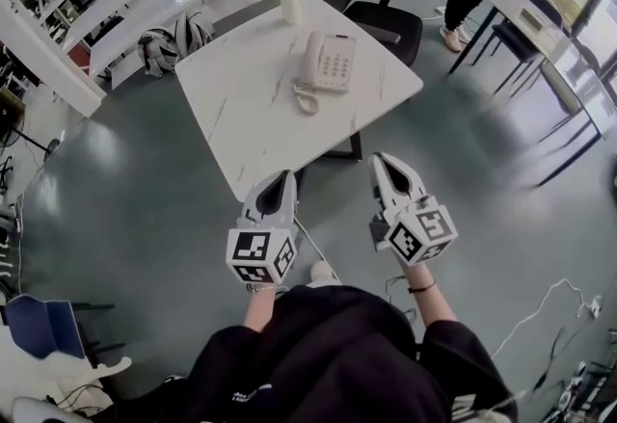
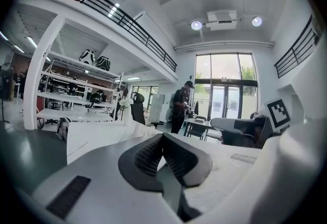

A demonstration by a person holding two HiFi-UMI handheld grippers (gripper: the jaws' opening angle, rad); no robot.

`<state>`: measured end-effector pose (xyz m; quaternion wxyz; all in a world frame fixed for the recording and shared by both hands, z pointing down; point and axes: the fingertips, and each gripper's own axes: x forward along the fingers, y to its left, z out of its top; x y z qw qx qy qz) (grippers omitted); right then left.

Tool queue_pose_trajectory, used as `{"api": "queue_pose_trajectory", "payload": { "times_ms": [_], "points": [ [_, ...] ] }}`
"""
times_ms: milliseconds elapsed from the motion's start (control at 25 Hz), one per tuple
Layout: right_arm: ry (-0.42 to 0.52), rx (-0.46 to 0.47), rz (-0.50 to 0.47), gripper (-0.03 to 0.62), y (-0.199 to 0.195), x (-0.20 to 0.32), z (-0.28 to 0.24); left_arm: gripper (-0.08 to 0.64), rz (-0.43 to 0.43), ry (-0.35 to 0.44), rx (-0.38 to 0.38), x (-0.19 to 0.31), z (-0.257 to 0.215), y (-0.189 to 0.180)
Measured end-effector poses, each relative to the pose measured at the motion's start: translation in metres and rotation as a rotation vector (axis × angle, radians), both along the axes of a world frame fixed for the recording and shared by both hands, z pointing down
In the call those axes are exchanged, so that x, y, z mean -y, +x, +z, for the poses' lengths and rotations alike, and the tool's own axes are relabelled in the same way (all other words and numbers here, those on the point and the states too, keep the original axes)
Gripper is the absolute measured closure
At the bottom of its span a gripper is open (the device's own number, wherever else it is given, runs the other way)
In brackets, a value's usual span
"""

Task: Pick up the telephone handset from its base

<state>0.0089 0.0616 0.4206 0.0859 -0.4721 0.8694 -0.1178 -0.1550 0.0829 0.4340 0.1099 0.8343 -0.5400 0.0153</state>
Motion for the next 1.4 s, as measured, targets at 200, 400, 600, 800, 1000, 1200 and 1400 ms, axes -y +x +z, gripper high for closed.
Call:
{"api": "queue_pose_trajectory", "payload": {
  "times_ms": [200,400,600,800,1000,1200,1400],
  "points": [
    [-0.010,-0.011,0.040,0.601,-0.003,0.030,0.011,0.561,0.014,-0.009,0.004,0.033,0.011,-0.006],
    [-0.020,-0.033,0.078,0.601,0.004,0.050,0.017,0.561,-0.003,-0.030,0.001,0.055,0.021,-0.017],
    [-0.039,-0.038,0.105,0.601,0.013,0.076,0.024,0.561,-0.022,-0.049,-0.001,0.083,0.027,-0.022],
    [-0.053,-0.040,0.099,0.601,0.025,0.118,0.032,0.561,-0.039,-0.069,-0.003,0.120,0.036,-0.017],
    [-0.073,-0.053,0.065,0.601,0.037,0.174,0.035,0.561,-0.066,-0.081,-0.008,0.172,0.037,-0.004],
    [-0.091,-0.063,0.024,0.601,0.051,0.228,0.038,0.560,-0.100,-0.108,-0.009,0.225,0.040,0.013],
    [-0.126,-0.057,-0.023,0.601,0.063,0.276,0.045,0.561,-0.115,-0.136,0.007,0.269,0.046,0.036]
  ]
}}
